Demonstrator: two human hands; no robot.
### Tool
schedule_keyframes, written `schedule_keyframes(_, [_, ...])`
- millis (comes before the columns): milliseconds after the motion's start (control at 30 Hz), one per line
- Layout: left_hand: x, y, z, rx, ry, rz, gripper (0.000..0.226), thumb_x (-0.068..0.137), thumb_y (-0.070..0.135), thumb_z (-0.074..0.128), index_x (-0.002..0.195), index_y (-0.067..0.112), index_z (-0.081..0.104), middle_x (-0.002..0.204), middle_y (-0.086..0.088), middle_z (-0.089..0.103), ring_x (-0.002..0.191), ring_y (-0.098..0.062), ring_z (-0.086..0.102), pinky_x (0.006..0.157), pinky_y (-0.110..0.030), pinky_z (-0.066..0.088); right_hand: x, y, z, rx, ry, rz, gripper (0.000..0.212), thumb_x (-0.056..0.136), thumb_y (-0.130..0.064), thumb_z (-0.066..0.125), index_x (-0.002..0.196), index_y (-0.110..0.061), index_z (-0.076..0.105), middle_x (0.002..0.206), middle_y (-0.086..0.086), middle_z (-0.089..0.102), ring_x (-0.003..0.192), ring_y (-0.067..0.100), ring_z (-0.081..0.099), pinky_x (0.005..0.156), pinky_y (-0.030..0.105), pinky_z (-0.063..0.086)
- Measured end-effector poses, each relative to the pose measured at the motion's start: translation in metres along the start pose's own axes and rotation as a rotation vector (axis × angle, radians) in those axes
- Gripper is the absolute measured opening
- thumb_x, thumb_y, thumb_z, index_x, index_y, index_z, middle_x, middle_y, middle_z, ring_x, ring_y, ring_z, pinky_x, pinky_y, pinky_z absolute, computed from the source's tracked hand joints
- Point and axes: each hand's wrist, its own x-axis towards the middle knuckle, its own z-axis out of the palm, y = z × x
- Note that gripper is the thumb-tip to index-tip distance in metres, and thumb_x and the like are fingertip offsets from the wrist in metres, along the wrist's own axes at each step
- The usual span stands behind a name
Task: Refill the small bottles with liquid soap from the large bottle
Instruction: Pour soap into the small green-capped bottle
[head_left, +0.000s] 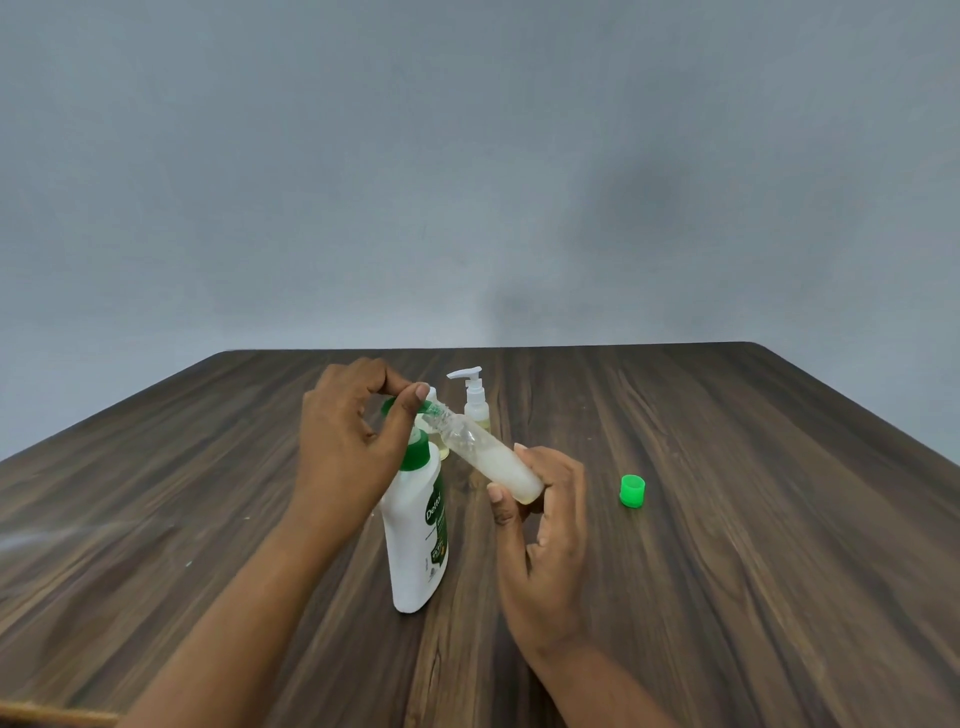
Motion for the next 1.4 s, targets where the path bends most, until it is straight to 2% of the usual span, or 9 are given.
schedule_keyframes(67, [0.002, 0.000, 0.000, 0.003, -0.009, 0.010, 0.020, 0.083, 0.042, 0.058, 0.066, 0.033, 0.053, 0.069, 0.015, 0.058, 0.076, -0.002, 0.050, 0.065, -0.010, 0.032, 0.001, 0.000, 0.000, -0.006, -0.002, 0.004, 0.027, 0.091, -0.016, 0.054, 0.117, -0.023, 0.049, 0.109, -0.001, 0.048, 0.099, 0.007, 0.050, 0.075, 0.010, 0.043])
schedule_keyframes(267, [-0.015, -0.009, 0.009, -0.073, 0.119, 0.015, 0.021, 0.087, 0.038, 0.055, 0.071, 0.024, 0.055, 0.071, 0.011, 0.059, 0.071, -0.006, 0.052, 0.063, -0.037, 0.042, 0.000, 0.001, 0.000, -0.014, -0.011, -0.003, 0.026, 0.092, -0.016, 0.053, 0.117, -0.022, 0.049, 0.109, -0.002, 0.049, 0.099, 0.008, 0.051, 0.076, 0.012, 0.044])
schedule_keyframes(400, [-0.020, -0.007, 0.012, -0.067, 0.157, 0.030, 0.018, 0.088, 0.034, 0.056, 0.072, 0.025, 0.054, 0.075, 0.018, 0.059, 0.073, -0.006, 0.053, 0.063, -0.045, 0.043, -0.001, 0.001, 0.000, -0.016, 0.002, 0.018, 0.031, 0.092, -0.011, 0.057, 0.118, -0.025, 0.048, 0.110, -0.006, 0.046, 0.101, 0.007, 0.051, 0.075, 0.012, 0.044])
schedule_keyframes(467, [-0.021, -0.005, 0.011, -0.077, 0.161, 0.042, 0.019, 0.088, 0.032, 0.056, 0.072, 0.022, 0.056, 0.077, 0.018, 0.059, 0.074, -0.010, 0.055, 0.064, -0.042, 0.044, -0.001, -0.001, 0.000, -0.002, -0.002, 0.013, 0.028, 0.092, -0.015, 0.054, 0.118, -0.024, 0.049, 0.110, -0.005, 0.046, 0.099, 0.007, 0.051, 0.075, 0.011, 0.043])
schedule_keyframes(600, [-0.006, 0.002, 0.004, 0.029, 0.074, 0.043, 0.024, 0.084, 0.039, 0.056, 0.069, 0.020, 0.058, 0.071, 0.019, 0.054, 0.071, -0.008, 0.049, 0.061, -0.017, 0.036, 0.001, -0.002, 0.000, 0.001, -0.007, 0.008, 0.025, 0.091, -0.015, 0.053, 0.116, -0.020, 0.051, 0.107, 0.001, 0.049, 0.098, 0.008, 0.051, 0.076, 0.010, 0.042])
schedule_keyframes(667, [0.002, 0.002, 0.001, 0.037, 0.014, 0.013, 0.024, 0.082, 0.037, 0.060, 0.067, 0.018, 0.060, 0.069, 0.017, 0.056, 0.073, -0.007, 0.051, 0.060, -0.013, 0.034, 0.001, -0.001, -0.001, -0.008, -0.006, 0.004, 0.025, 0.091, -0.015, 0.054, 0.115, -0.020, 0.051, 0.107, 0.003, 0.050, 0.098, 0.008, 0.051, 0.076, 0.009, 0.042])
schedule_keyframes(933, [-0.012, -0.010, 0.008, -0.068, 0.100, 0.028, 0.030, 0.086, 0.033, 0.057, 0.068, 0.010, 0.058, 0.067, 0.004, 0.058, 0.067, -0.016, 0.052, 0.060, -0.030, 0.040, 0.001, 0.000, 0.000, -0.016, -0.009, 0.010, 0.026, 0.092, -0.017, 0.052, 0.117, -0.021, 0.049, 0.108, 0.001, 0.050, 0.097, 0.008, 0.052, 0.076, 0.010, 0.042])
schedule_keyframes(1133, [-0.017, -0.008, 0.011, -0.066, 0.151, 0.041, 0.024, 0.087, 0.030, 0.057, 0.070, 0.013, 0.058, 0.071, 0.014, 0.057, 0.068, -0.013, 0.052, 0.059, -0.021, 0.039, -0.001, 0.000, 0.001, -0.002, -0.006, 0.019, 0.027, 0.091, -0.016, 0.053, 0.117, -0.023, 0.049, 0.108, -0.003, 0.048, 0.097, 0.008, 0.052, 0.074, 0.010, 0.043])
schedule_keyframes(1400, [0.001, 0.003, 0.003, 0.112, 0.005, 0.150, 0.029, 0.085, 0.031, 0.050, 0.067, 0.010, 0.057, 0.069, 0.003, 0.056, 0.066, -0.013, 0.051, 0.061, -0.027, 0.041, 0.001, -0.001, 0.000, 0.005, 0.003, 0.017, 0.024, 0.091, -0.019, 0.053, 0.115, -0.023, 0.049, 0.106, 0.001, 0.050, 0.096, 0.009, 0.052, 0.074, 0.009, 0.042])
